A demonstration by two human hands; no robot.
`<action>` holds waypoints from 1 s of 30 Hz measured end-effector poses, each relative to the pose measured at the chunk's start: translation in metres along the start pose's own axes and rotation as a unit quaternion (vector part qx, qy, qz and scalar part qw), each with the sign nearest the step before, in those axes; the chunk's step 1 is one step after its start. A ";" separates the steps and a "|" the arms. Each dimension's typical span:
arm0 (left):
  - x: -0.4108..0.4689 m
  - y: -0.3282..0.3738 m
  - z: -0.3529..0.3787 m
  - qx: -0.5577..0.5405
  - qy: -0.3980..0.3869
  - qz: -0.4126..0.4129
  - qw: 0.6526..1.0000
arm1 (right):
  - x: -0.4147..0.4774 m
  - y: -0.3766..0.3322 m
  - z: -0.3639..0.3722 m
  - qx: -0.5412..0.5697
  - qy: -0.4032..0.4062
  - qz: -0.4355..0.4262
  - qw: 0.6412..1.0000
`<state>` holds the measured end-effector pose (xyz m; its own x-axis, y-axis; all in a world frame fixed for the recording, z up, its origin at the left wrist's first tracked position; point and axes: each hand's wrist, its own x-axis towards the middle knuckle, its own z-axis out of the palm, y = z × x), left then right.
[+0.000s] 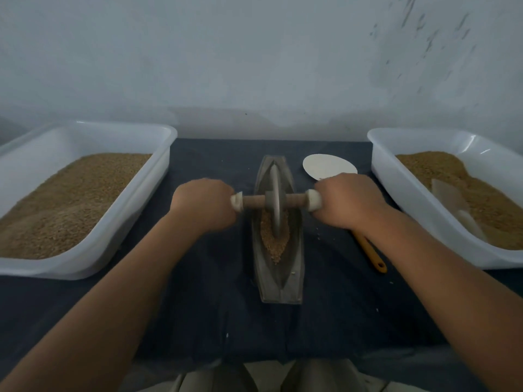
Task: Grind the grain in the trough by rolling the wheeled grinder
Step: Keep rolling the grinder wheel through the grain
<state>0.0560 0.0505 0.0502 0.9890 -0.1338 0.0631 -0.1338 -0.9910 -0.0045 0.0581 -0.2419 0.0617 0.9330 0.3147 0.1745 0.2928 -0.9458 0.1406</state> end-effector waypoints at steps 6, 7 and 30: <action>-0.055 -0.018 0.017 0.003 0.017 0.029 0.999 | -0.039 -0.004 -0.015 -0.011 0.006 -0.054 0.998; -0.051 -0.017 0.018 0.010 0.017 0.030 0.999 | -0.035 -0.005 -0.012 -0.033 0.005 -0.050 0.998; 0.005 -0.003 0.006 0.045 0.030 0.043 0.998 | 0.003 0.006 0.022 -0.045 0.095 0.000 0.994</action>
<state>0.0612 0.0525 0.0443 0.9681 -0.2213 0.1178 -0.2099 -0.9724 -0.1018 0.0676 -0.2485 0.0412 0.8742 0.3323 0.3540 0.2645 -0.9374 0.2266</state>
